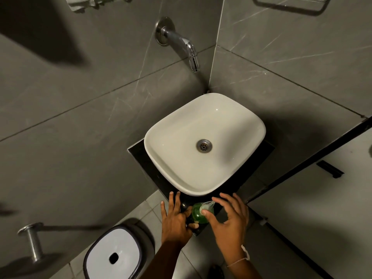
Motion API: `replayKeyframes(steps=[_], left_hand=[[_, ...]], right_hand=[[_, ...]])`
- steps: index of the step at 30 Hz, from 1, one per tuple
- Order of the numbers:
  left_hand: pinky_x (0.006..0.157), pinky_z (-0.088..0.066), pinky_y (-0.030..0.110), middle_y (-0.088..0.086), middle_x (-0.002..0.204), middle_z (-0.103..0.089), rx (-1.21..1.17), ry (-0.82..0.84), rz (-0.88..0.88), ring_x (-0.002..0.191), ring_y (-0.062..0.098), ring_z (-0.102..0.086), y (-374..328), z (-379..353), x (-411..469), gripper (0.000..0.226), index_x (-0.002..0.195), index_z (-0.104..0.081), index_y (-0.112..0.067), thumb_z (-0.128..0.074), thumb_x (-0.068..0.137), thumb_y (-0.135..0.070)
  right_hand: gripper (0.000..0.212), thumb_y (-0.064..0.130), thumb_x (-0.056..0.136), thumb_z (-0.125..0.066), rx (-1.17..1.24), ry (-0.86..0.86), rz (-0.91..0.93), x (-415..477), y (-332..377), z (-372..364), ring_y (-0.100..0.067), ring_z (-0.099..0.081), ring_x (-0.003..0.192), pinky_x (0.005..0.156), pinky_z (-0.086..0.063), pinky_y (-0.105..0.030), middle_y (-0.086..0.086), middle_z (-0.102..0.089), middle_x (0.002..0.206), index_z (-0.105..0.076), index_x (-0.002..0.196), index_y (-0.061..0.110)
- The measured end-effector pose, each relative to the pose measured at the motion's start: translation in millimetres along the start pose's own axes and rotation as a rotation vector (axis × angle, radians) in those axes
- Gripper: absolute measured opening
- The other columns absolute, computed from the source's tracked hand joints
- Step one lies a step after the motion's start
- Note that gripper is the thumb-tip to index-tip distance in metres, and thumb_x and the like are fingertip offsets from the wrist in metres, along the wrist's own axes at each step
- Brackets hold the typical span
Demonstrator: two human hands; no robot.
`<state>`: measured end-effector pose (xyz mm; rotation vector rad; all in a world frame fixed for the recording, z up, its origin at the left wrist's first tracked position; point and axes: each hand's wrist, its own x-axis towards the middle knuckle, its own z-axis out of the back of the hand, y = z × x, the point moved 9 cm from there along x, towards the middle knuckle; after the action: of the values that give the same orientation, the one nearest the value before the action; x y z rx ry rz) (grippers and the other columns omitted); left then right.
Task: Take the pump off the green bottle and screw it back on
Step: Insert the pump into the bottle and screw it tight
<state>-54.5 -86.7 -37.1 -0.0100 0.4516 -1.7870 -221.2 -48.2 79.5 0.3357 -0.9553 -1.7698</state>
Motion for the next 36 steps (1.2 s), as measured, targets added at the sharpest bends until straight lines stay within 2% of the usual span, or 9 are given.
replayKeyframes(steps=[6,10,12,14,16,18,21,25,36], left_hand=[[0.118,0.009,0.059,0.005,0.163,0.01,0.015,0.008,0.004,0.144,0.027,0.03,-1,1,-1,0.049,0.124,-0.057,-0.033,-0.058,0.076,-0.044],[0.119,0.008,0.059,0.005,0.163,0.011,0.017,0.023,0.011,0.143,0.027,0.03,-1,2,-1,0.048,0.123,-0.058,-0.033,-0.058,0.075,-0.039],[0.118,0.008,0.06,0.005,0.163,0.011,0.017,0.027,0.008,0.143,0.028,0.031,-1,3,-1,0.05,0.125,-0.057,-0.034,-0.057,0.075,-0.04],[0.118,0.009,0.059,0.005,0.163,0.01,0.005,0.021,0.007,0.143,0.027,0.03,-1,3,-1,0.051,0.125,-0.056,-0.034,-0.059,0.076,-0.044],[0.118,0.011,0.058,0.006,0.163,0.009,-0.002,0.018,0.004,0.144,0.028,0.029,-1,4,-1,0.053,0.127,-0.055,-0.035,-0.06,0.077,-0.048],[0.118,0.012,0.058,0.006,0.163,0.009,0.007,0.025,-0.001,0.143,0.028,0.03,-1,3,0,0.055,0.129,-0.053,-0.036,-0.06,0.077,-0.05],[0.118,0.013,0.058,0.005,0.163,0.009,0.008,0.022,-0.003,0.143,0.027,0.03,-1,3,0,0.057,0.131,-0.051,-0.037,-0.06,0.077,-0.052],[0.118,0.012,0.058,0.006,0.163,0.008,0.013,0.015,-0.001,0.143,0.028,0.029,-1,2,-1,0.057,0.132,-0.051,-0.036,-0.059,0.078,-0.051],[0.118,0.011,0.059,0.006,0.163,0.009,0.025,0.03,0.01,0.142,0.027,0.031,-1,2,0,0.055,0.132,-0.051,-0.036,-0.06,0.08,-0.053]], right_hand=[[0.041,0.061,0.054,-0.074,-0.092,-0.046,-0.04,-2,4,2,-0.028,-0.053,0.116,0.097,-0.038,-0.058,0.008,-0.064,0.097,-0.058,0.069,0.025],[0.046,0.069,0.055,-0.067,-0.113,-0.026,-0.118,-6,8,-1,-0.027,-0.053,0.117,0.097,-0.037,-0.062,0.009,-0.063,0.096,-0.048,0.061,0.028],[0.042,0.07,0.058,-0.066,-0.055,-0.006,-0.099,-2,11,3,-0.025,-0.052,0.117,0.096,-0.038,-0.059,0.012,-0.062,0.098,-0.05,0.066,0.032],[0.032,0.063,0.065,-0.068,0.103,0.08,-0.033,5,13,5,-0.023,-0.049,0.122,0.098,-0.041,-0.049,0.013,-0.06,0.108,-0.057,0.085,0.04],[0.046,0.057,0.066,-0.068,0.149,0.258,0.055,11,14,2,-0.018,-0.034,0.137,0.108,-0.033,-0.04,0.014,-0.052,0.131,-0.057,0.111,0.05],[0.062,0.055,0.065,-0.068,0.04,0.429,0.17,17,16,-1,-0.013,-0.014,0.147,0.115,-0.019,-0.041,0.016,-0.035,0.149,-0.05,0.124,0.053],[0.064,0.048,0.066,-0.069,-0.066,0.553,0.298,23,22,-4,-0.014,-0.001,0.148,0.118,-0.004,-0.047,0.016,-0.019,0.156,-0.049,0.127,0.052],[0.055,0.033,0.07,-0.074,-0.098,0.623,0.342,29,29,-10,-0.016,0.005,0.149,0.119,0.003,-0.051,0.017,-0.017,0.157,-0.06,0.122,0.046],[0.043,0.043,0.059,-0.077,-0.09,0.592,0.292,32,26,-16,-0.013,0.0,0.149,0.12,0.001,-0.053,0.021,-0.029,0.151,-0.071,0.102,0.04]])
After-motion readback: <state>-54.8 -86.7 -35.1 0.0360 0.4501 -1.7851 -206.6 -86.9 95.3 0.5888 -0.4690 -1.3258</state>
